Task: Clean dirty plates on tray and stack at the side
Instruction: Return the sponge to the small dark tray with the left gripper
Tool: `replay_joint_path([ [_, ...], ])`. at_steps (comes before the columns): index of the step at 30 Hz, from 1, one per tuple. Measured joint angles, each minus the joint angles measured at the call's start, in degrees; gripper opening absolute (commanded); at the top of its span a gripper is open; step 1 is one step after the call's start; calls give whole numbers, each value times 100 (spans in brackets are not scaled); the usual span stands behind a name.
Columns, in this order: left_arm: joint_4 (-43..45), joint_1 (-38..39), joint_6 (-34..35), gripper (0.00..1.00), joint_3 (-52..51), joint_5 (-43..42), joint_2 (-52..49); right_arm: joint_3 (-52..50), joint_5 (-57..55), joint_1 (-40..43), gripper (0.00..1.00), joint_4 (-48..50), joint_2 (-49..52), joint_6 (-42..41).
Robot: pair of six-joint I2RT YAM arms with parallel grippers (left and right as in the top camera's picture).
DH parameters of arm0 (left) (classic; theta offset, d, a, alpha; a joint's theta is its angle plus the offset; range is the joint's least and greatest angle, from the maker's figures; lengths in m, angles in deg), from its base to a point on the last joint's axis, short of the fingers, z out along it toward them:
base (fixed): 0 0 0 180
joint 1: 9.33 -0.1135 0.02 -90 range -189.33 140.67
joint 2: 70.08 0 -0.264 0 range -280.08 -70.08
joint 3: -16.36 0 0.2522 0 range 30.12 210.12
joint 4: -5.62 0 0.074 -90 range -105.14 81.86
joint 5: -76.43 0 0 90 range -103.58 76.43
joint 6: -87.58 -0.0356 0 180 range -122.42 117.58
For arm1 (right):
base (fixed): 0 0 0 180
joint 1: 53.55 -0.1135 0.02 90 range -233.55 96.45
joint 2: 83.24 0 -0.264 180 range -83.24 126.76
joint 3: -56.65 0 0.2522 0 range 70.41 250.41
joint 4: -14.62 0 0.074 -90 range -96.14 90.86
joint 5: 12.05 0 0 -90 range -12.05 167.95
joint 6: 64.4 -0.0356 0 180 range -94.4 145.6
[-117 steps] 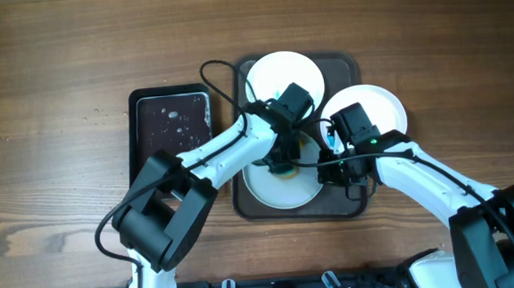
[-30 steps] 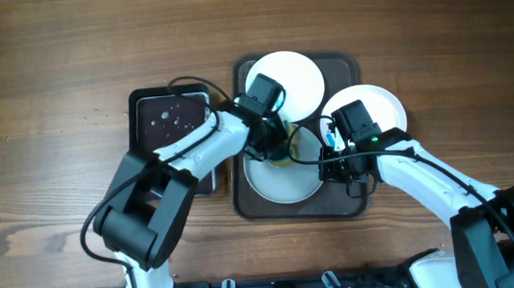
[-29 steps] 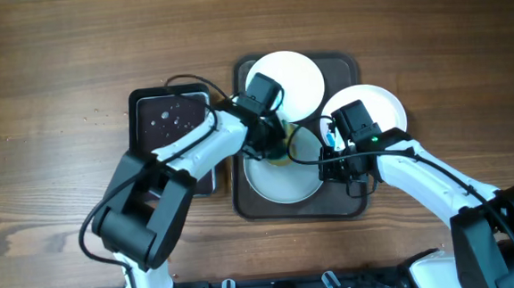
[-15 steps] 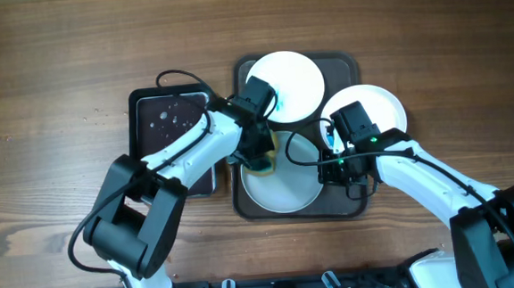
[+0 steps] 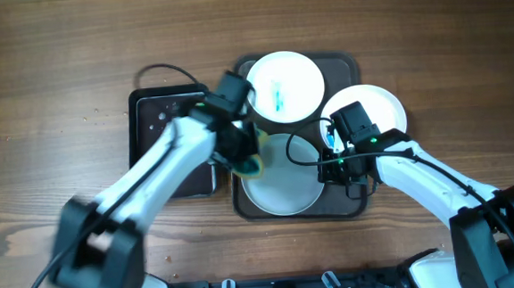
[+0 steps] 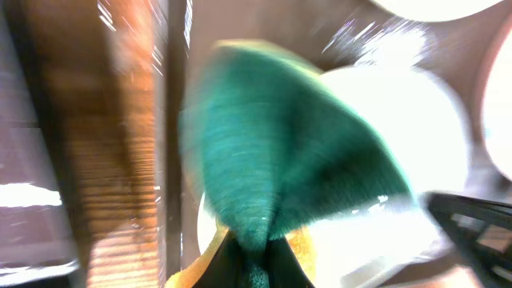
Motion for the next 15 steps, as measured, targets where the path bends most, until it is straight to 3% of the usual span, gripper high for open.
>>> replay_joint_path([
  [6, -393, -850, -140, 4, 2, 260, 999, -4, -240, 0, 5, 203, 0, -44],
  [11, -387, -1445, -299, 4, -44, 671, 885, -11, -358, 2, 4, 439, 0, -42],
  [15, 186, -1816, -348, 6, -459, 848, 706, -4, -339, 2, 4, 289, -2, -42],
])
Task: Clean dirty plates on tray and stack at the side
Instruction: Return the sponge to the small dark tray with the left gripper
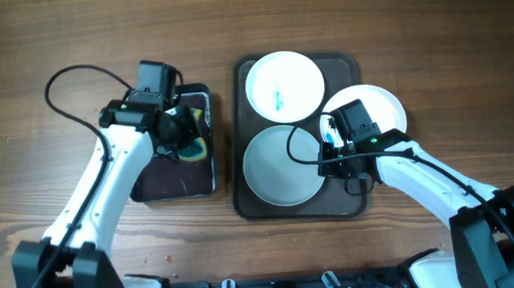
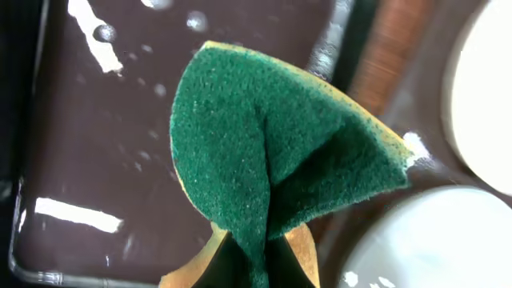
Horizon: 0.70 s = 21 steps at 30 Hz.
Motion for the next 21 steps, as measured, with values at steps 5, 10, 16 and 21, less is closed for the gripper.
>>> replay_joint_path([
  [5, 225, -170, -74, 40, -503, 87, -334, 326, -68, 0, 4, -988, -129, 149],
  [10, 181, -177, -83, 69, -472, 76, -302, 1169, -260, 2, 4, -2048, -372, 542],
  [16, -140, -177, -105, 83, -83, 79, 245, 1941, -341, 2, 4, -2439, -409, 710],
  [21, -234, -177, -101, 85, 157, 79, 1014, 2251, -334, 2, 4, -2448, -409, 706],
])
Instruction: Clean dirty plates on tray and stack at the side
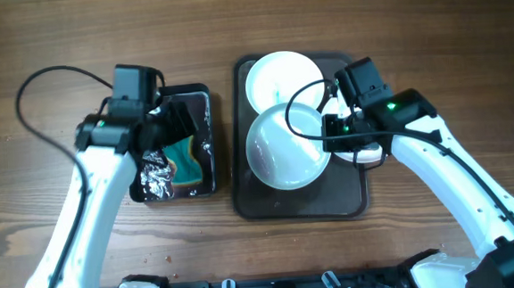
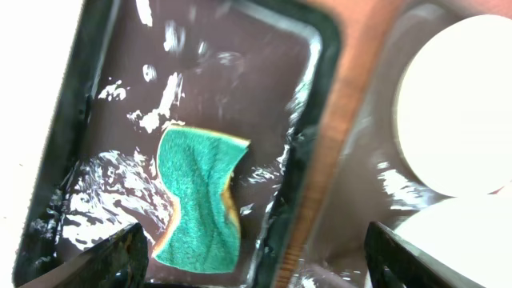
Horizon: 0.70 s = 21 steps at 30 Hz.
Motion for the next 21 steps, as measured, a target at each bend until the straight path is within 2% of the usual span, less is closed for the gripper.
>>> replay_joint_path([
  [7, -181, -155, 59, 88, 9, -35, 968, 247, 249, -122, 4, 267, 0, -107],
  [14, -463, -907, 109, 95, 11, -387, 1856, 872, 378, -837, 4, 664, 181, -306],
  [15, -494, -970, 107, 100, 11, -426, 1932, 1036, 365, -984, 4, 815, 299, -319],
  [21, -605, -1034, 146, 100, 11, -562, 2100, 1438, -11, -1768, 4, 1978, 1147, -361],
])
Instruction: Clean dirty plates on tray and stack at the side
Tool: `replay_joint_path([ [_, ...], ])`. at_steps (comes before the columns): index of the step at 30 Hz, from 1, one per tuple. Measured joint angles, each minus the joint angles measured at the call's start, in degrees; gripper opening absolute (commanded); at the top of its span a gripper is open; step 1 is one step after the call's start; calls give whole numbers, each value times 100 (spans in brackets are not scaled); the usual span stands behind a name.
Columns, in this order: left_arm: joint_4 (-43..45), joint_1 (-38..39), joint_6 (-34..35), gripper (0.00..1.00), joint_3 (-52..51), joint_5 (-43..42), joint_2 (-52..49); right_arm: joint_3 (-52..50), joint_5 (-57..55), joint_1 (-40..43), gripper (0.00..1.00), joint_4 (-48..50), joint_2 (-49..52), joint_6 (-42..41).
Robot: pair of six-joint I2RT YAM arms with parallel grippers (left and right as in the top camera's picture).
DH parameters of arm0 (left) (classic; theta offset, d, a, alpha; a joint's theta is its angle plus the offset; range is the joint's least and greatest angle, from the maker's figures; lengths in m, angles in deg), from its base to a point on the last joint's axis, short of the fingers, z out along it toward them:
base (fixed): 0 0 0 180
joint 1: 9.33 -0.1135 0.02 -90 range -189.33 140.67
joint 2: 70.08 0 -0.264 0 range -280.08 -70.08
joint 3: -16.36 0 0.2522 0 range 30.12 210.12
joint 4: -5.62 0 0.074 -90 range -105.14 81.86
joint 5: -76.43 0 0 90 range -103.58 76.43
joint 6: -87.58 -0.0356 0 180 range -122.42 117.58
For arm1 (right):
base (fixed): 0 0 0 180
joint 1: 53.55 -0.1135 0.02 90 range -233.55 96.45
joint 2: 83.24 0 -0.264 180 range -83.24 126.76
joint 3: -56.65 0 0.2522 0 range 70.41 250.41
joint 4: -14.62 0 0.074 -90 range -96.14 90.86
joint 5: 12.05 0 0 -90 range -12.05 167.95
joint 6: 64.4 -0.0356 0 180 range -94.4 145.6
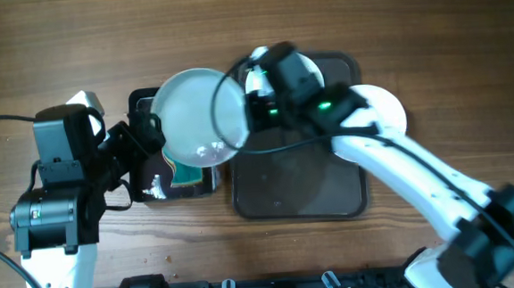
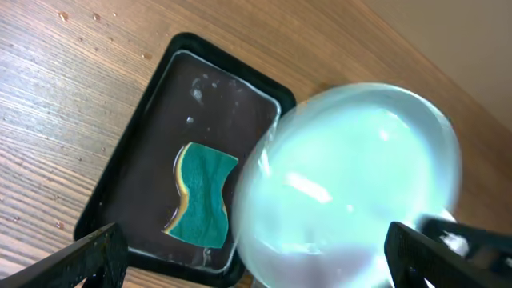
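My right gripper (image 1: 253,108) is shut on the rim of a white plate (image 1: 197,116), held tilted in the air over the small black water tray (image 1: 143,102). The left wrist view shows the same plate (image 2: 352,184) blurred above that tray (image 2: 136,160). A green and yellow sponge (image 2: 200,196) lies loose in the water, half under the plate in the overhead view (image 1: 185,173). My left gripper (image 1: 143,158) stands open to the left of the tray with nothing in it. Another plate on the large tray is mostly hidden under my right arm.
The large dark tray (image 1: 300,190) lies at the centre, its front half bare. One white plate (image 1: 389,105) rests on the wooden table right of it. My right arm crosses over the large tray's back half.
The right gripper has carried the plate from just above the large tray to over the small water tray. My left arm has drawn back to the left, still open; the sponge stays in the water.
First my left gripper held the folded sponge on the near plate in the large tray, with my right gripper at its rim. Then the sponge was over the small tray, then lying in it, released, as the right lifted the plate. Now the plate hangs over the water tray.
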Motion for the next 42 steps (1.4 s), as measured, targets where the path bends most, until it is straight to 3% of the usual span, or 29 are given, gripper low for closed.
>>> replay_joint_path([
  [5, -57, 0, 0, 100, 0, -2, 2, -4, -1038, -527, 4, 767, 542, 153],
  [16, -59, -20, 2, 100, 0, 0, 0, 2, -4354, -1978, 4, 1740, 549, 1766],
  [22, -59, -24, 2, 100, 0, -15, 0, 2, -5604, -2330, 4, 2275, 549, 2546],
  [30, -59, -24, 2, 100, 0, -20, 0, 2, -6347, -2562, 4, 2699, 549, 3397],
  [42, -59, -24, 2, 100, 0, -20, 0, 2, -6505, -2570, 4, 2949, 549, 3823],
])
